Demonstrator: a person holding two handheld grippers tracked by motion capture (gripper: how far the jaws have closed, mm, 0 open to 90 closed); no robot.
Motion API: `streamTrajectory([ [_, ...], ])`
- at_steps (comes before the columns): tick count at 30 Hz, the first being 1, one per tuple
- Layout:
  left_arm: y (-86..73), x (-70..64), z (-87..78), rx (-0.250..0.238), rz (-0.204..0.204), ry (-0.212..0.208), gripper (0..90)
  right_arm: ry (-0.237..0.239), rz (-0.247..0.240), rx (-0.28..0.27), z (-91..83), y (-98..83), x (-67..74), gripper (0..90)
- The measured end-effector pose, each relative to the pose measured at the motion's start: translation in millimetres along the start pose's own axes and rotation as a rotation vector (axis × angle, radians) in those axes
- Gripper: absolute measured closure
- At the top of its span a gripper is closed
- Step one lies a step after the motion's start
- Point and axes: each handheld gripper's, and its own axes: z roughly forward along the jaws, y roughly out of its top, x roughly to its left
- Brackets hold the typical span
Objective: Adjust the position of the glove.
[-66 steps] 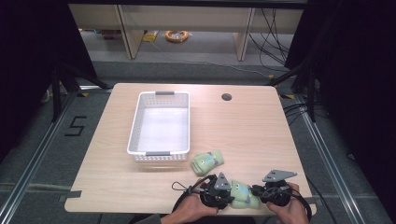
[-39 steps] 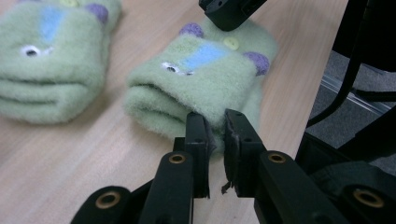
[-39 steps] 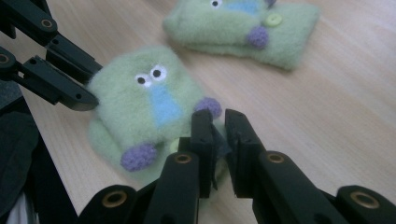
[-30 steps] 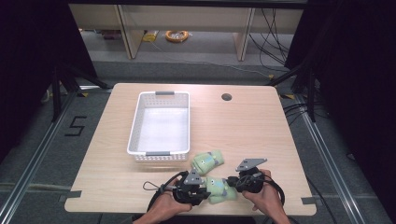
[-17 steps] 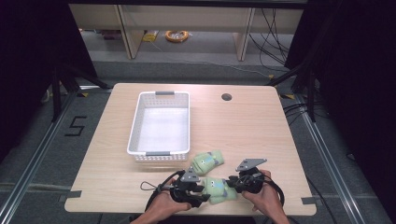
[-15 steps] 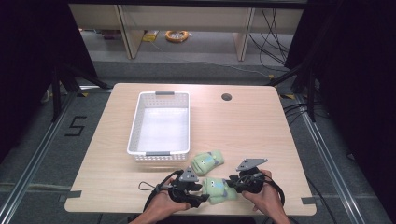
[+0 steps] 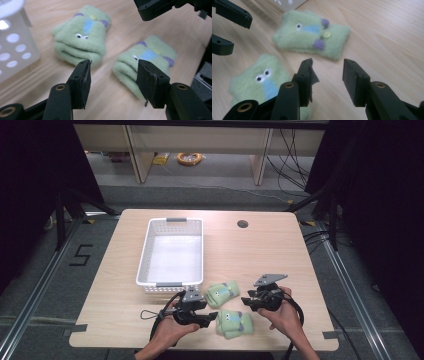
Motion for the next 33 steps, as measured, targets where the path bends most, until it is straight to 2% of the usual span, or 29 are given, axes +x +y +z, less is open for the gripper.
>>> streamTrajectory([
  [1,0.7,2.3,2.1,0.011,0.004,0.012,44.7,0.002,0.005,0.009,1.7,2.9,-1.0,60.4],
  [2,1.2,3.8,5.3,0.009,-0.003,0.014,44.9,0.006,0.032,0.013,4.2,5.2,-0.1,60.4],
  [3,1.8,5.4,7.7,0.014,-0.001,0.018,45.0,-0.005,0.016,0.012,7.4,7.2,-1.2,60.4],
  [4,2.4,7.0,9.8,0.02,0.004,0.023,45.2,-0.001,0.014,0.029,8.1,10.2,-2.0,60.5],
  [5,3.3,7.8,12.1,0.021,0.001,0.028,45.2,0.001,0.024,0.018,10.3,12.3,-2.2,60.7],
  [6,4.4,8.9,14.0,0.027,0.007,0.032,45.3,-0.007,0.008,0.022,11.6,14.8,-4.4,61.1],
  [8,6.8,9.9,17.8,0.019,-0.002,0.044,45.9,-0.018,0.008,-0.002,16.6,19.2,-7.8,62.2],
  [9,7.7,10.2,19.3,0.013,-0.009,0.043,46.1,-0.007,0.029,0.02,16.3,22.8,-8.4,62.5],
  [10,9.0,10.9,19.2,0.025,0.002,0.045,46.6,-0.011,0.036,0.002,20.5,24.2,-8.9,62.8],
  [11,9.4,9.4,20.9,0.017,-0.009,0.049,46.6,-0.009,0.02,0.012,21.9,27.5,-12.0,62.9],
  [12,10.3,10.1,21.1,0.032,0.005,0.04,46.6,-0.018,0.022,-0.003,26.2,29.4,-12.5,63.0],
  [17,15.1,6.9,28.1,0.038,-0.005,0.052,44.8,-0.007,0.022,0.034,43.8,42.2,-15.8,63.0],
  [18,15.6,6.1,30.5,0.038,-0.008,0.057,44.3,-0.013,0.015,0.037,46.8,43.2,-17.1,63.0],
  [19,16.0,6.8,32.0,0.052,0.004,0.059,44.2,-0.005,0.027,0.035,51.0,44.6,-18.0,63.0],
  [21,15.8,7.8,35.8,0.059,-0.003,0.068,43.9,-0.005,0.036,0.049,56.1,46.7,-20.6,63.1],
  [24,16.4,8.9,38.3,0.065,0.017,0.106,45.0,-0.011,0.04,0.059,65.5,46.3,-23.8,63.5],
  [27,17.3,10.4,40.2,0.065,0.015,0.114,46.2,0.001,0.043,0.077,68.8,46.3,-25.9,66.3],
  [28,16.9,10.8,40.5,0.074,0.032,0.123,47.1,0.007,0.047,0.084,68.7,46.3,-25.0,67.2],
  [29,15.6,10.7,42.3,0.074,0.023,0.129,47.8,0.011,0.052,0.074,70.2,45.4,-24.4,68.3],
  [30,14.4,11.4,43.0,0.082,0.032,0.131,48.4,0.011,0.055,0.096,69.2,45.7,-23.8,69.4],
  [31,13.0,11.3,43.9,0.077,0.025,0.136,48.6,0.009,0.031,0.085,70.5,45.2,-25.6,71.0],
  [32,12.5,11.5,43.5,0.082,0.039,0.136,49.0,-0.004,0.081,0.108,70.4,45.1,-23.2,72.2],
  [33,12.5,11.8,42.6,0.094,0.051,0.137,49.3,0.006,0.071,0.098,70.9,43.8,-24.3,73.3],
])
